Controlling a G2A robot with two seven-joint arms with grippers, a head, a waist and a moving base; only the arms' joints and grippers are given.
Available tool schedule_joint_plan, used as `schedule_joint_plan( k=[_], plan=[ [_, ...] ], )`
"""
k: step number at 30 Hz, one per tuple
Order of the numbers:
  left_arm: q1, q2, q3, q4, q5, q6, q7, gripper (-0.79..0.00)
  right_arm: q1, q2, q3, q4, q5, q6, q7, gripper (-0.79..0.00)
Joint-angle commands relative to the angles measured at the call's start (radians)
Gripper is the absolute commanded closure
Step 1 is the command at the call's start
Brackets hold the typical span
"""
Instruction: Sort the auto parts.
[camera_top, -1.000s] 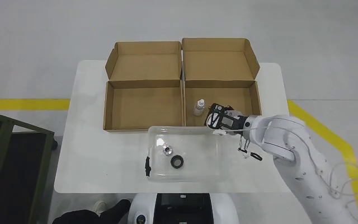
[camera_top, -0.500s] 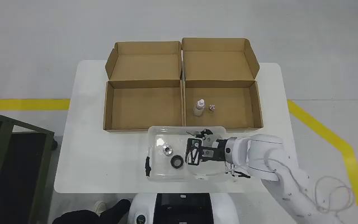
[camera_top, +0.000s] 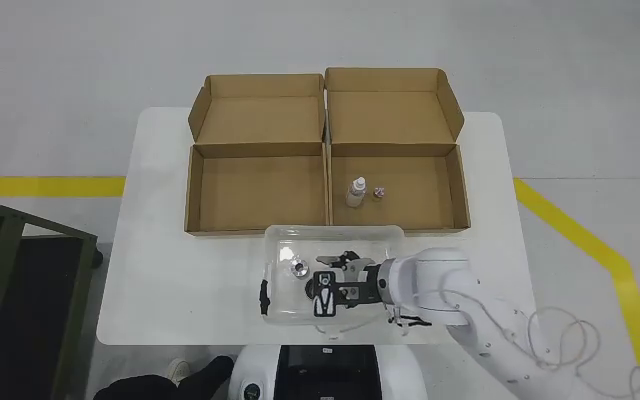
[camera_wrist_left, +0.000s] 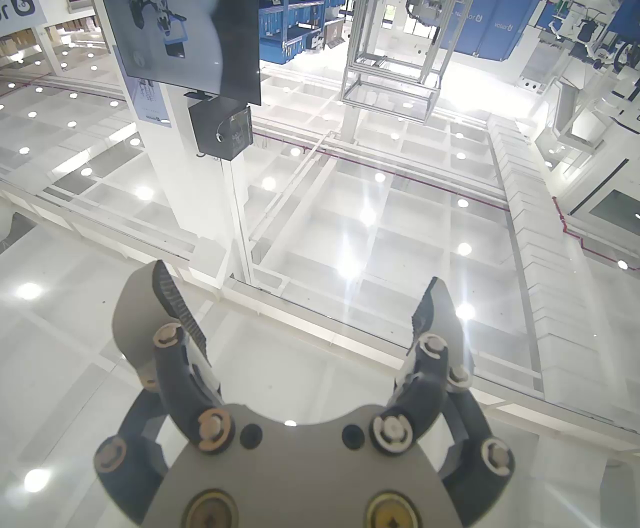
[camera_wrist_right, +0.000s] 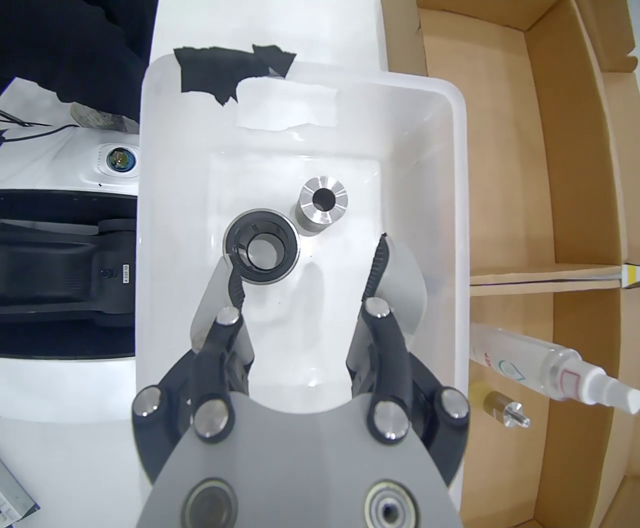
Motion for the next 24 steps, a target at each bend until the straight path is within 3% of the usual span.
schedule_joint_plan(
  k=[1,6,24],
  plan=[
    [0.0,0.0,0.0,0.0,0.0,0.0,0.0,-0.785,0.002,0.0,-0.008,0.003,0.006,-0.006,0.009,-0.489],
    [0.0,0.0,0.0,0.0,0.0,0.0,0.0,-0.785,0.005,0.0,-0.026,0.017,0.024,-0.015,0.022,-0.542],
    [0.0,0.0,0.0,0.0,0.0,0.0,0.0,-0.785,0.107,-0.033,-0.142,0.161,0.038,-0.016,0.007,-0.542]
  ],
)
